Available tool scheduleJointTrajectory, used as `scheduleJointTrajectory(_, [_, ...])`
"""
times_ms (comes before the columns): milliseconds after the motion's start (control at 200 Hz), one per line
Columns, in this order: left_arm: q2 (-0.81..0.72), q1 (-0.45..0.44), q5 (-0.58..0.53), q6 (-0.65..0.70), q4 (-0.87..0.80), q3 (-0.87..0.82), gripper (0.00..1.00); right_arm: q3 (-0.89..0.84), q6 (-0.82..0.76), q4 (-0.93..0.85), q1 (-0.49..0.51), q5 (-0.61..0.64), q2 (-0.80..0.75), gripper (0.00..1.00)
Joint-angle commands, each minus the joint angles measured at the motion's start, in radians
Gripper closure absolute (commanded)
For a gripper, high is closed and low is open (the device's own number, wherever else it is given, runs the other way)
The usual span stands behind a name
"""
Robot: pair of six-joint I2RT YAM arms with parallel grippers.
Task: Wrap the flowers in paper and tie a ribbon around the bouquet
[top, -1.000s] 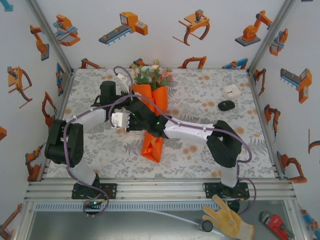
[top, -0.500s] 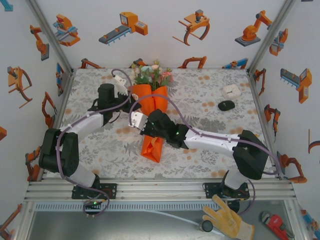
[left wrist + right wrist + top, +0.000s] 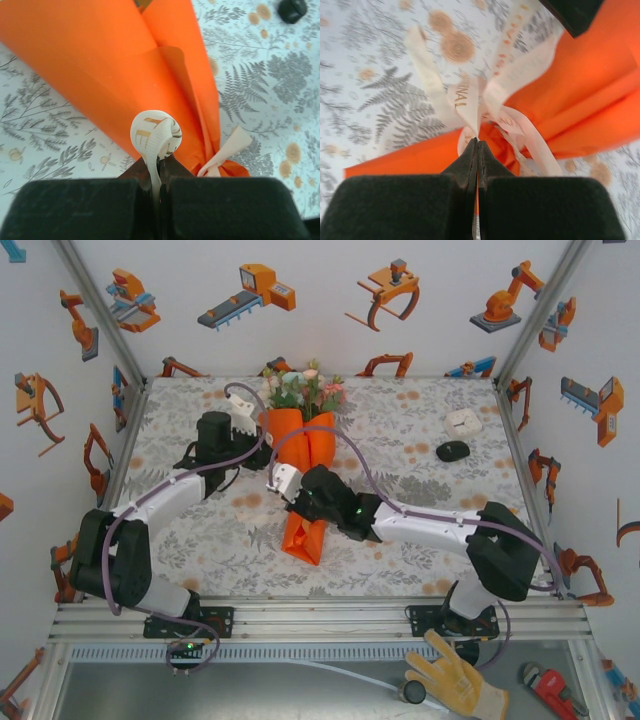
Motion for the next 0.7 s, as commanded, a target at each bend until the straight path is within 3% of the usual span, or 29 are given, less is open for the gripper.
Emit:
scheduleJointTrajectory(0, [-0.030,0.000,-0.115,0.013,-0.017,-0.016,1.00,0.073,0.014,-0.012,0.036,-0.205,-0.001,1.00])
scheduleJointTrajectory(120, [-0.011,0.004,-0.176,0.021,0.006,-0.017,1.00,0.077,0.075,0.047,0.099,-0.333,0.021,1.00])
scheduleJointTrajectory(190, [0.017,0.009,-0.186,0.028,0.050,-0.017,1.00,0.065,0.141,0.109,0.127,-0.348,0.023,1.00])
scheduleJointTrajectory(426, [0.095,0.019,-0.032,0.020,0.107,0.032,1.00,0.072,0.199,0.145,0.162,-0.357,0.046,1.00])
scheduleJointTrajectory(696, [0.058,0.010,0.037,0.032,0.118,-0.016,1.00,0.100,0.148,0.050,0.132,-0.001,0.067,1.00])
